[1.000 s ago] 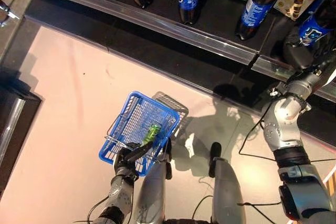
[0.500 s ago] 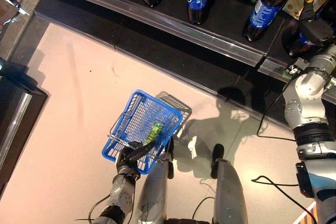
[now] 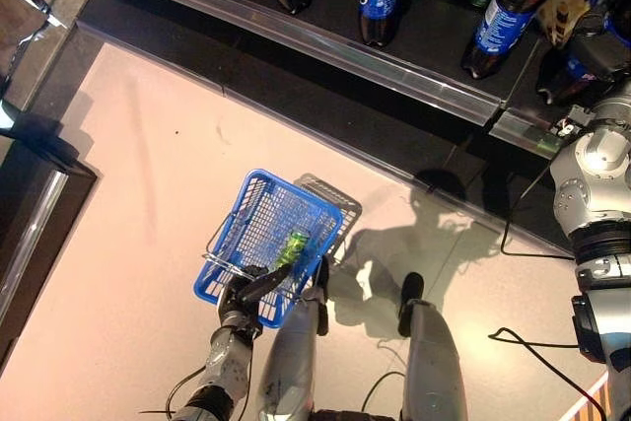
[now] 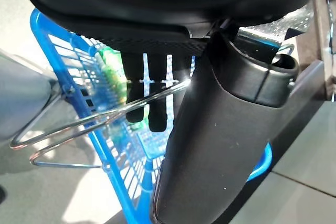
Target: Pick up the drink and place into the basket.
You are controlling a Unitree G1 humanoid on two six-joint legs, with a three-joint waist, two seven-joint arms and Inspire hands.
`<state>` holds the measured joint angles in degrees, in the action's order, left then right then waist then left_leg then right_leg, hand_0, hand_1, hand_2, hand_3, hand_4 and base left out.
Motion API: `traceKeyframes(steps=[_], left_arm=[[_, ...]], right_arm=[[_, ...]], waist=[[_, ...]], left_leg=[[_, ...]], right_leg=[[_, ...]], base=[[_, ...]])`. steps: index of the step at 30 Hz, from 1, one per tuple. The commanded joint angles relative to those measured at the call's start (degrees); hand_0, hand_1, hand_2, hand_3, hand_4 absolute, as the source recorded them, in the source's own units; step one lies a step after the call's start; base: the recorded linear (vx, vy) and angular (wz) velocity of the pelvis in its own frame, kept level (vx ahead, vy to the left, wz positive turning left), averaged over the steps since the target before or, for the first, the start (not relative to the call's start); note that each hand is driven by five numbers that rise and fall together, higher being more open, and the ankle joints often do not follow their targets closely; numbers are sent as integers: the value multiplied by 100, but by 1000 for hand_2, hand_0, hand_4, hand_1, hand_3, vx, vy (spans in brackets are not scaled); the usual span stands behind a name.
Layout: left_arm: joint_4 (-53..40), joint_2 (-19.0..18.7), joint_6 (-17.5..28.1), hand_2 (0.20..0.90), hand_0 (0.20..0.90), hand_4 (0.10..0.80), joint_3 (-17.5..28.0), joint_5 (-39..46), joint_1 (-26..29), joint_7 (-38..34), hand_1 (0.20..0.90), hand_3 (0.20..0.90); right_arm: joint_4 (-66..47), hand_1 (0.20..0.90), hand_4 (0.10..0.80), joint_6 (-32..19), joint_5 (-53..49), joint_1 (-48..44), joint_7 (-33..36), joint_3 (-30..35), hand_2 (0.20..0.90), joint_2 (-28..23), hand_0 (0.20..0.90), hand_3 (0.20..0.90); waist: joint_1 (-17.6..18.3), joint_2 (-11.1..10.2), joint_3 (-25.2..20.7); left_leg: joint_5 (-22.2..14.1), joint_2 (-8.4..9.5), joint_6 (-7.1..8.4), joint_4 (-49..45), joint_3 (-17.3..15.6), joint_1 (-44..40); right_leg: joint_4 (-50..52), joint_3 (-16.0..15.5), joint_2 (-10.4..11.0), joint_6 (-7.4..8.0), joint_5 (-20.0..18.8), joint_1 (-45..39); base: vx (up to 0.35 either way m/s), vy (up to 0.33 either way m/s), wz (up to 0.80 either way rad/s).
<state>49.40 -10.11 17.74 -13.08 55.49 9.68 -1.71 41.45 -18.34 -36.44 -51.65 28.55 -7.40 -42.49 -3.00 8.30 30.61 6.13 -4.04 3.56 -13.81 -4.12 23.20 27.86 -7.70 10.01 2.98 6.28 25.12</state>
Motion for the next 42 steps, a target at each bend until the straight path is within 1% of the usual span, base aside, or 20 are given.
traceKeyframes(steps=[1, 5, 10, 17, 18, 23, 26, 29, 31, 34, 35, 38, 40, 42], left_arm=[[-299, -719, 266, 300, 300, 100, -308, -102, -856, 85, 300, 200], [-299, -725, 250, 300, 300, 100, -299, -95, -848, 48, 300, 200], [-338, -748, 333, 300, 300, 100, -217, 61, -922, 90, 300, 200], [-567, -757, 523, 300, 300, 100, 73, 259, -977, 112, 300, 200], [-626, -765, 524, 300, 300, 100, 164, 251, -969, 82, 300, 200], [-622, -729, 572, 300, 300, 100, 390, 139, -1060, 87, 300, 200], [-708, -673, 568, 300, 300, 100, 584, 46, -1170, 120, 300, 200], [-832, -613, 575, 300, 300, 100, 727, -23, -1267, 178, 300, 200], [-971, -559, 560, 300, 300, 100, 847, -75, -1325, 215, 300, 200], [-1385, -567, 450, 300, 300, 100, 944, -380, -1386, 93, 300, 200], [-1423, -575, 475, 300, 300, 100, 944, -446, -1391, 96, 300, 200], [-2180, -690, 312, 300, 300, 100, 774, -747, -1417, -114, 300, 200], [-2749, -739, 108, 300, 300, 100, 749, -705, -1488, -110, 300, 200], [-3285, -803, -114, 300, 300, 100, 694, -710, -1573, -96, 300, 200]], right_arm=[[-460, 300, 100, -490, 53, -728, -164, -117, 300, -709, 300, 200], [-507, 300, 100, -484, 48, -665, -138, -63, 300, -724, 300, 200], [-737, 300, 100, -594, 167, -496, -20, 3, 300, -694, 300, 200], [-1692, 300, 100, -647, 749, -6, 308, 213, 300, -607, 300, 200], [-2015, 300, 100, -608, 931, 158, 421, 278, 300, -564, 300, 200], [-2876, 300, 100, -499, 1215, 697, 602, 519, 300, -416, 300, 200], [-3459, 300, 100, -343, 1334, 1164, 538, 647, 300, -259, 300, 200], [-3866, 300, 100, -301, 1346, 1651, 434, 768, 300, -110, 300, 200], [-4109, 300, 100, -347, 1421, 2039, 293, 855, 300, 96, 300, 200], [-4624, 300, 100, -249, 1425, 2589, 42, 843, 300, 412, 300, 200], [-4651, 300, 100, -245, 1410, 2626, -14, 842, 300, 436, 300, 200], [-5219, 300, 100, -145, 1369, 3151, -221, 694, 300, 635, 300, 200], [-5455, 300, 100, -154, 1354, 3574, -509, 622, 300, 782, 300, 200], [-5662, 300, 100, -51, 1214, 3897, -829, 519, 300, 886, 300, 200]], waist=[[-26, -109, -82], [-15, -138, -82], [-16, -189, -82], [23, -304, -207], [33, -354, -278], [41, -535, -568], [62, -635, -885], [94, -688, -1139], [125, -722, -1316], [200, -756, -1614], [204, -757, -1634], [264, -749, -1850], [282, -724, -1968], [276, -701, -2056]], left_leg=[[-455, 27, 68, -984, 140, 191], [-463, 23, 67, -1013, 142, 193], [-464, 4, 74, -945, 144, 100], [-494, -11, 87, -695, 118, -150], [-520, -15, 89, -606, 105, -249], [-601, -40, 105, -304, 78, -591], [-540, -46, 116, 95, 54, -912], [-510, -56, 125, 437, 22, -1220], [-489, -83, 141, 676, 2, -1433], [-440, -168, 171, 1042, -56, -1750], [-435, -173, 174, 1068, -60, -1771], [-390, -234, 197, 1332, -92, -1982], [-371, -258, 208, 1470, -109, -2111], [-351, -270, 209, 1591, -111, -2210]], right_leg=[[-783, -268, -74, -289, -264, -450], [-778, -271, -81, -291, -270, -463], [-879, -263, -105, -287, -301, -593], [-1157, -239, -106, -231, -368, -894], [-1257, -240, -97, -203, -388, -1006], [-1604, -247, -77, -117, -464, -1399], [-1950, -209, -81, -27, -546, -1692], [-2232, -174, -96, 52, -601, -1937], [-2426, -148, -99, 116, -645, -2111], [-2672, -88, -108, 202, -721, -2317], [-2687, -84, -109, 208, -726, -2330], [-2859, -30, -140, 248, -769, -2468], [-2940, -25, -153, 278, -783, -2560], [-3016, -35, -158, 303, -790, -2639]], base=[[0, 0, 0], [0, 0, 0], [0, 0, 0], [-4, 13, 4], [0, 0, 0], [26, -8, -1], [72, 7, -4], [63, 16, -3], [91, 15, -1], [84, 19, 2], [54, 15, 4], [56, 21, 1], [62, 30, -2], [42, 26, -4]])
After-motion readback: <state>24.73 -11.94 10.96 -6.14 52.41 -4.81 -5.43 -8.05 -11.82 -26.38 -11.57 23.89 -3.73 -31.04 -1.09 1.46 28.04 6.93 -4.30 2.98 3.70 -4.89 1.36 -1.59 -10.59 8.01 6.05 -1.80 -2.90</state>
